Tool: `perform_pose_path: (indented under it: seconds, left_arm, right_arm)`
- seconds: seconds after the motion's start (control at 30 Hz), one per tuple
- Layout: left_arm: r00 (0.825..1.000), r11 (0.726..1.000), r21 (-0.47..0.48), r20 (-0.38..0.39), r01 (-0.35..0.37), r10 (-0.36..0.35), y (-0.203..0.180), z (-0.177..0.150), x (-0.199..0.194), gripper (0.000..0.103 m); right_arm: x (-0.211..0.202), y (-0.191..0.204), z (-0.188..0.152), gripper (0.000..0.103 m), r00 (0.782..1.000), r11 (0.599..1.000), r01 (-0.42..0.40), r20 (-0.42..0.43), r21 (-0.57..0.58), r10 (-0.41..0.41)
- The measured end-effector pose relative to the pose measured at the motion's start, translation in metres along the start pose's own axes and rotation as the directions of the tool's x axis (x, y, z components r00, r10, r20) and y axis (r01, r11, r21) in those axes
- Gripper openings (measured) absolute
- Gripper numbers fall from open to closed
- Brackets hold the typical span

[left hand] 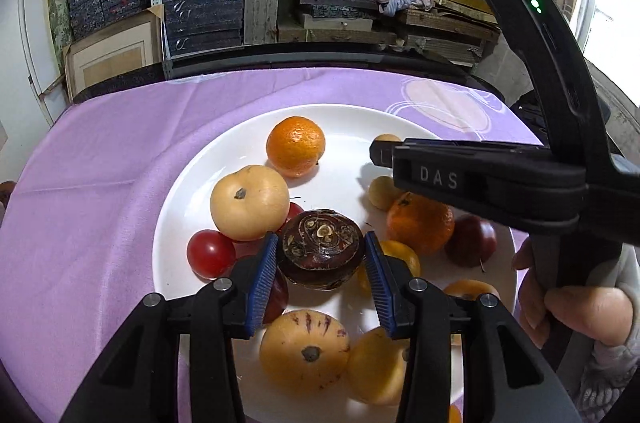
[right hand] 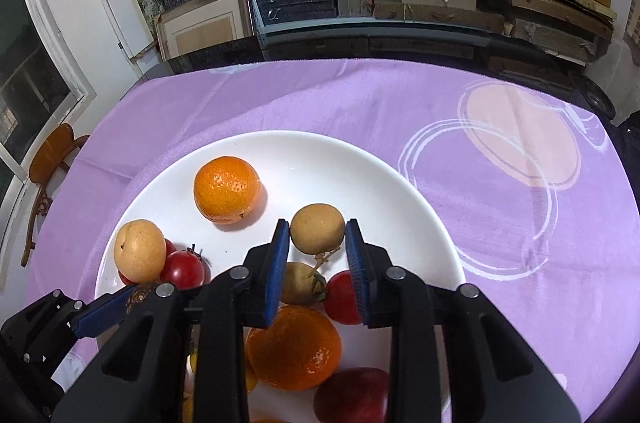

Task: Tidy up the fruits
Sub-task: 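Lower the dark brown and tan fruits into the dish, opening both grippers, then withdraw both grippers toward the last dark brown fruit and orange tomato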

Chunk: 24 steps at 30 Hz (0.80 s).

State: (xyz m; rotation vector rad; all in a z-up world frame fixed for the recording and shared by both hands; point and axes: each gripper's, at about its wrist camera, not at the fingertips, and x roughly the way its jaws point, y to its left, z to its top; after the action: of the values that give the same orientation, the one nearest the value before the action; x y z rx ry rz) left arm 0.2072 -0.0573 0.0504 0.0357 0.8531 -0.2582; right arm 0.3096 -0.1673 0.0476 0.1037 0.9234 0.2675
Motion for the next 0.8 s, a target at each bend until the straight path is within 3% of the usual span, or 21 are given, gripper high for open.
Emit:
perform_pose_path:
  seconds: [0.27, 0.33, 0.4, 0.43, 0.63, 0.73, 0.8]
  left_arm:
    - [1.0, 1.0, 0.005, -0.009, -0.01, 0.01, 0.002, 0.003, 0.003, 0.044]
    - [1.0, 1.0, 0.0, -0.004, -0.012, 0.012, 0.003, 0.002, 0.002, 0.049]
    - [1.0, 1.0, -0.008, 0.008, 0.009, -0.009, 0.004, 0.002, -0.002, 0.075]
    - [1.0, 1.0, -0.014, 0.02, 0.013, -0.013, 0.005, 0.002, -0.006, 0.078]
    - [0.995, 0.999, -0.035, 0.101, 0.012, -0.009, 0.01, -0.002, -0.052, 0.08]
    - [0.988, 0.998, -0.066, 0.153, -0.009, 0.019, 0.018, -0.013, -0.086, 0.09]
    - [0.982, 0.996, -0.082, 0.181, -0.034, 0.049, 0.021, -0.028, -0.107, 0.099]
  right_arm:
    - [0.001, -0.005, -0.002, 0.032, 1.0, 1.0, -0.012, 0.002, 0.019, 0.012]
    - [-0.008, -0.007, -0.004, 0.032, 1.0, 1.0, -0.019, 0.019, 0.024, 0.018]
    - [-0.021, -0.01, -0.006, 0.035, 0.999, 0.999, -0.032, 0.039, 0.028, 0.031]
    - [-0.03, -0.01, -0.008, 0.037, 0.998, 0.999, -0.039, 0.053, 0.028, 0.037]
    - [-0.094, -0.018, -0.035, 0.049, 0.988, 0.998, -0.066, 0.142, 0.01, 0.064]
    - [-0.134, -0.027, -0.062, 0.06, 0.974, 0.995, -0.099, 0.207, 0.021, 0.093]
    - [-0.158, -0.033, -0.087, 0.079, 0.96, 0.991, -0.125, 0.256, 0.041, 0.11]
